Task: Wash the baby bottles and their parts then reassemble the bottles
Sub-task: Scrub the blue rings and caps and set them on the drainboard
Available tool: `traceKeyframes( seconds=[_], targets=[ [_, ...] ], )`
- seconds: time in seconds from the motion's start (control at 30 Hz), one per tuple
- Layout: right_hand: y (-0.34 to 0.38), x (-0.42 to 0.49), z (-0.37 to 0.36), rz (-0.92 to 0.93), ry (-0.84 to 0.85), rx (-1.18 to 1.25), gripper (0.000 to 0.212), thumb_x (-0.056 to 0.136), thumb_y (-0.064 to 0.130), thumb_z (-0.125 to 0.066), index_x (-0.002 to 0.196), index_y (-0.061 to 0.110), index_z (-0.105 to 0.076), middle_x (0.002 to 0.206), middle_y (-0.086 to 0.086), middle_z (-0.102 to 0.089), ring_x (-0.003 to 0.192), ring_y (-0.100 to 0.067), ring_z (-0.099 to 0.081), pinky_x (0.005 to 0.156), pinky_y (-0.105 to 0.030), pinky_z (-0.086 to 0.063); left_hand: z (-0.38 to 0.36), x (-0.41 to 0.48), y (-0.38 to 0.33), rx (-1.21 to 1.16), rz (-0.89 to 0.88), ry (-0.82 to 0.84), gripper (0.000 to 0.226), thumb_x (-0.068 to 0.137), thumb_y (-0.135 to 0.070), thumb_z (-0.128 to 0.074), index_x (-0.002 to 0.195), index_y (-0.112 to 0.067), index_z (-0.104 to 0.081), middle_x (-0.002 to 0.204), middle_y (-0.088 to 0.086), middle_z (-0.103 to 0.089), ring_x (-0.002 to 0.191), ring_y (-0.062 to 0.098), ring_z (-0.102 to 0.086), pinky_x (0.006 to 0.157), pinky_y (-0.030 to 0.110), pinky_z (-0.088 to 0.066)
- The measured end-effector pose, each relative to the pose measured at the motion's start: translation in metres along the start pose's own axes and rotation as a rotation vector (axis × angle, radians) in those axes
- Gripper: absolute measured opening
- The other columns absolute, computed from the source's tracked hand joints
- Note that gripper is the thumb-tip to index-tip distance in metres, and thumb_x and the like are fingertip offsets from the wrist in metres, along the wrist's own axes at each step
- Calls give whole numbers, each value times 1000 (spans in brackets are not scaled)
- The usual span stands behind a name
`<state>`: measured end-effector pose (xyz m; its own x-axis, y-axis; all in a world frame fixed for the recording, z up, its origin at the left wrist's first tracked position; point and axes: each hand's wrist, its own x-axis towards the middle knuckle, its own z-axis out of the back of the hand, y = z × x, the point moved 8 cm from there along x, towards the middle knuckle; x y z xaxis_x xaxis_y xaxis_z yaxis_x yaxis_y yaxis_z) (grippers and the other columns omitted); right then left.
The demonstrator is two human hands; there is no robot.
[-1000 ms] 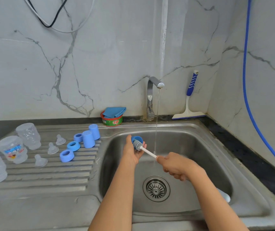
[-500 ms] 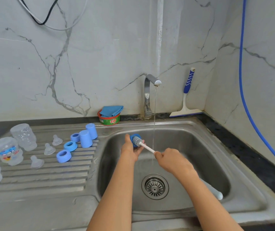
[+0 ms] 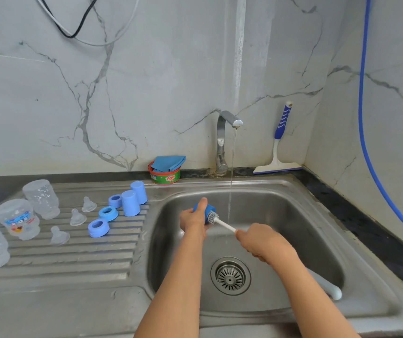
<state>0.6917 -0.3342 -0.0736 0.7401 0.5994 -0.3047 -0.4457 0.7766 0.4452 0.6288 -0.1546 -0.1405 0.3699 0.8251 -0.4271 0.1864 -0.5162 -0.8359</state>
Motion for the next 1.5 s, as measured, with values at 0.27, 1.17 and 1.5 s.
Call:
traceKeyframes(
  seconds=[0.27,1.17,1.5],
  targets=[
    [11,-7,26,130,-301,-228,45,94,46,-35,107,16,-66,104,-5,-65,94,-28,-62,70,-30,-43,-13,-7,7,-391,308,134,53,99,-31,-51,133,10,-43,116,28,-54,116,37,-58,92,52,-46],
    [-21,10,-7,-43,244,362,44,96,47,-39,64,16,-42,45,5,-30,33,-9,-21,38,-14,-16,-16,-3,-31,-219,-221,200,22,93,-9,-60,104,-6,-42,99,9,-55,87,19,-59,84,38,-52],
    [-49,20,8,-166,-1,466,41,96,38,-40,67,11,-50,45,3,-41,33,-12,-31,38,-14,-24,4,2,-21,12,-268,-79,30,88,-20,-69,101,-9,-44,105,12,-53,82,19,-54,69,26,-47]
  ],
)
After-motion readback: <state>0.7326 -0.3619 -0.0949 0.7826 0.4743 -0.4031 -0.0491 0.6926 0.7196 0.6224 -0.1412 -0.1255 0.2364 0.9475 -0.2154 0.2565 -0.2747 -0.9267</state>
